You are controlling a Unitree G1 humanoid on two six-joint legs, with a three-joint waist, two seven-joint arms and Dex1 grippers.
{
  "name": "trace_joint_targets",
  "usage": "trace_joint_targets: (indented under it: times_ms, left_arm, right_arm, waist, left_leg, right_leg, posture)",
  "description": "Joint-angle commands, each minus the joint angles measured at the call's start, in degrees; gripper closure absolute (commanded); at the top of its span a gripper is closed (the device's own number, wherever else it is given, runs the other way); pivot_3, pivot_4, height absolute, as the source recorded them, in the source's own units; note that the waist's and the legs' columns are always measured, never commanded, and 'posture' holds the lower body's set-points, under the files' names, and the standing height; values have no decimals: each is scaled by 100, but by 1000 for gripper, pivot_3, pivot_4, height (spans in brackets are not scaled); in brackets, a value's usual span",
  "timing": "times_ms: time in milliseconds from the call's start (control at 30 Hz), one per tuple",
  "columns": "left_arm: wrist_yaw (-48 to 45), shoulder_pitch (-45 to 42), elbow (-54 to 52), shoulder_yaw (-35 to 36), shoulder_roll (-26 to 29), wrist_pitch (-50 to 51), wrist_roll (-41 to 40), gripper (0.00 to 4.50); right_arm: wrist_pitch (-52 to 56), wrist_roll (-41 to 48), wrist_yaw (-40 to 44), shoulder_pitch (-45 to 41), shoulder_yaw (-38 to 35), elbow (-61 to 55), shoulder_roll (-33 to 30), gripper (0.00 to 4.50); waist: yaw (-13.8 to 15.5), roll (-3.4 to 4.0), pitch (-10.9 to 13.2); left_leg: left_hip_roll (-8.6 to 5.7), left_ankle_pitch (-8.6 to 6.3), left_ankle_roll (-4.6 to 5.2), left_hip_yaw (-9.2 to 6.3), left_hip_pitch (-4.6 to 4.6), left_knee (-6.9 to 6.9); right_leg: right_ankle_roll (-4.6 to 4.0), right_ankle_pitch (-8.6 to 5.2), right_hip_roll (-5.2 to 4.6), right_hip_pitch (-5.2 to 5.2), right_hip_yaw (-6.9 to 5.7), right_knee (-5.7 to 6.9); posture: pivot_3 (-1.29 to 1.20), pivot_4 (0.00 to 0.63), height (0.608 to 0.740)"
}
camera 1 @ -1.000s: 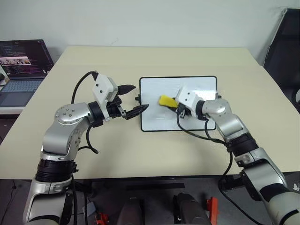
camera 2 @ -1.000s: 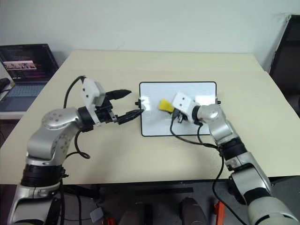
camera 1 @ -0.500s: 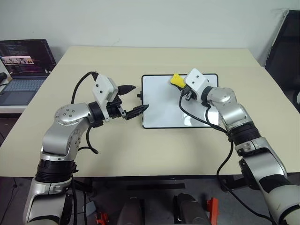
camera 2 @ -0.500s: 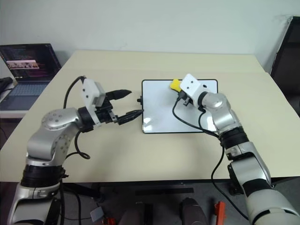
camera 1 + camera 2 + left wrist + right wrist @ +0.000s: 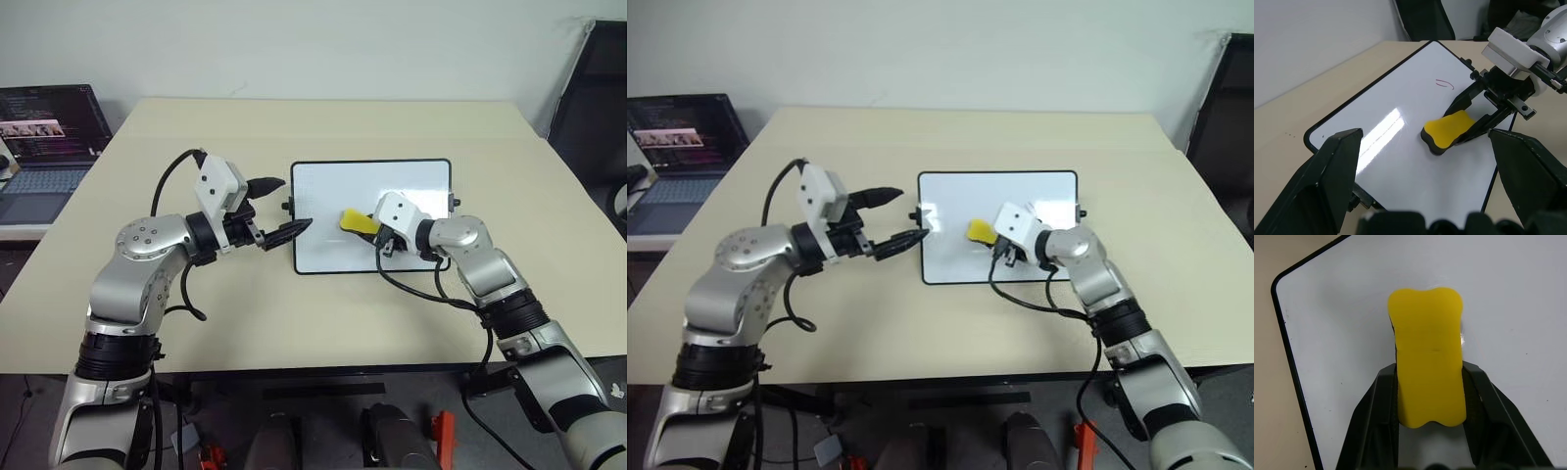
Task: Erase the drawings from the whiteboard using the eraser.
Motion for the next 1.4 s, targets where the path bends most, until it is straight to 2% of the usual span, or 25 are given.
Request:
trace_joint_targets:
  times_ms: [33, 167, 300, 400, 567, 1400]
  left_arm:
    - [-83, -194, 66, -47, -58, -124, -1, 0]
    - [-158, -309, 136, -30, -26, -134, 4, 0]
    - [-244, -346, 105, 9, 58, -116, -35, 0]
    - [-296, -368, 91, -42, 41, -112, -39, 0]
    - [-377, -499, 248, -157, -44, -168, 9, 0]
    - [-451, -590, 331, -207, -98, -177, 44, 0]
  right_arm:
    - [68, 666, 294, 288, -597, -509, -146, 3182]
    - [766, 1656, 670, 695, -1460, -1648, -547, 3183]
    - [1306, 2106, 864, 1009, -2237, -2351, -1505, 3183]
    - [1218, 2192, 998, 1344, -2846, -2201, -2245, 3183]
    - [1020, 2179, 1129, 1772, -3267, -1998, -2977, 3183]
    - [1397, 2324, 1064, 1943, -2939, -2324, -3330, 3183]
  waist:
    - [7, 0, 1]
    - [61, 3, 9]
    - [103, 6, 11]
    - [139, 6, 11]
    - [117, 5, 11]
    - [45, 6, 12]
  left_leg:
    - [0, 0, 0, 0, -3, 0]
    - [-2, -2, -2, -4, -27, -9]
    - [-6, -7, -5, -3, -43, -13]
    - [-5, -8, -5, -4, -43, -18]
    - [-4, -8, -5, 5, -36, -16]
    - [-3, -7, -5, 7, -23, -15]
  right_leg:
    - [0, 0, 0, -2, 0, -1]
    - [-16, 6, -3, -18, -5, -10]
    - [-17, 7, -9, -32, -7, -22]
    - [-20, 3, -8, -31, -12, -28]
    - [4, -12, -6, -29, -3, -27]
    - [7, -13, -4, -17, 2, -23]
  posture:
    - [0, 150, 740]
    - [0, 150, 740]
    - [0, 150, 740]
    - [0, 150, 740]
    - [0, 150, 740]
    - [0, 150, 740]
